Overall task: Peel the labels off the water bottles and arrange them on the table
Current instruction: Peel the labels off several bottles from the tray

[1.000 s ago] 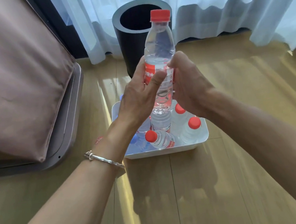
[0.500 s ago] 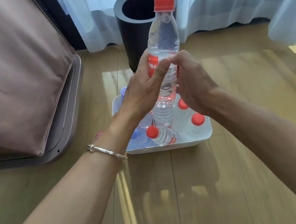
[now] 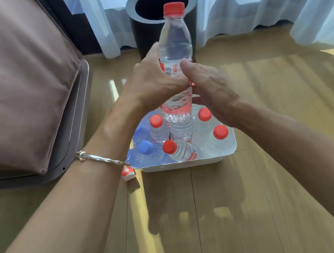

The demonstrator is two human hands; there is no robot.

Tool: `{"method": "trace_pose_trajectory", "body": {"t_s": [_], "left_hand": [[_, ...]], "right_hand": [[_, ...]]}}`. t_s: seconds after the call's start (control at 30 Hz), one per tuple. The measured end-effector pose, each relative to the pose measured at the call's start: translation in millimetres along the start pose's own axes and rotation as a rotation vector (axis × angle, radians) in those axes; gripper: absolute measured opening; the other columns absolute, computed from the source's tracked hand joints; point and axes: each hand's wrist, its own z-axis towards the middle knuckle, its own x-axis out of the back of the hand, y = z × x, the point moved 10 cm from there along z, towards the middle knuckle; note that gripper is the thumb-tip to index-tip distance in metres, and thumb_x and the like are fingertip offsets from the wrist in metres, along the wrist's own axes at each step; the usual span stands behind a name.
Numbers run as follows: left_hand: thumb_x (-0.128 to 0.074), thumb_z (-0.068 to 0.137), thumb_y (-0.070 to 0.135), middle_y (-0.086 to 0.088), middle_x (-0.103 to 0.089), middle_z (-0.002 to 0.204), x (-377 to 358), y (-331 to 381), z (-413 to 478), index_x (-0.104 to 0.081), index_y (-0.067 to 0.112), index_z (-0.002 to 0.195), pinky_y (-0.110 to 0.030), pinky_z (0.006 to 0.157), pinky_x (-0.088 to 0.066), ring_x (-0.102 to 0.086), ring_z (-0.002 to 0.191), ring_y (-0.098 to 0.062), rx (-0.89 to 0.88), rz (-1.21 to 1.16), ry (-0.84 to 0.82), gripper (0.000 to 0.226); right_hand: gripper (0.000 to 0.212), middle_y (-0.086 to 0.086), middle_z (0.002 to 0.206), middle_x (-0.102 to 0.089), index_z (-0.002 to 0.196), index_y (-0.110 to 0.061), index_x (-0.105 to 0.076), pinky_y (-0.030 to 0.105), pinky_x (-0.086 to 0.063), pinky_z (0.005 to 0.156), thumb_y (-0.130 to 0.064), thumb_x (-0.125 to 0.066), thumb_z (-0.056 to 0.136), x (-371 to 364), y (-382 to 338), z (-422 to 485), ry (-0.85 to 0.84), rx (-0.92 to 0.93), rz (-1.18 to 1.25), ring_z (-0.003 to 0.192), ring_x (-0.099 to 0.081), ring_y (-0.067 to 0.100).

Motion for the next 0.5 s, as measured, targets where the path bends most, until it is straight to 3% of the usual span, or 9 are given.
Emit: {"method": "trace_pose_trajectory", "body": {"t_s": [0.2, 0.4, 0.5], "left_hand": [[-0.066, 0.073, 0.033, 0.003, -0.072, 0.089, -5.4, 0.9, -3.8, -0.057, 0.032, 0.119, -0.044, 0.072, -0.061, -0.070, 0.083, -0.015, -0.020, -0.016, -0.053, 0.047], [-0.054, 0.073, 0.028, -0.008, -0.072, 0.086, -3.4, -2.5, -2.1, -0.056, 0.035, 0.124, -0.049, 0.075, -0.060, -0.069, 0.079, -0.030, -0.060, -0.103, -0.058, 0.052], [-0.068, 0.073, 0.023, -0.010, -0.069, 0.093, -16.5, -1.7, -0.9, -0.036, 0.026, 0.145, -0.047, 0.083, -0.057, -0.068, 0.082, -0.018, -0.083, -0.201, -0.154, 0.079]], "right_hand": [[0.034, 0.003, 0.103, -0.075, 0.102, -0.023, -0.068, 0.033, -0.056, 0.088, -0.036, -0.037, 0.106, 3.7, -4.6, -2.2, -0.032, 0.032, -0.048, 0.095, -0.072, 0.015], [0.034, 0.010, 0.111, -0.071, 0.118, -0.019, -0.061, 0.050, -0.055, 0.092, -0.040, -0.039, 0.103, 3.0, -7.7, -2.4, 0.000, 0.070, -0.065, 0.102, -0.069, 0.027], [0.028, 0.010, 0.112, -0.069, 0.116, -0.025, -0.056, 0.054, -0.056, 0.087, -0.044, -0.042, 0.100, 3.4, -8.5, -1.5, 0.027, 0.083, -0.072, 0.100, -0.070, 0.027]]}}
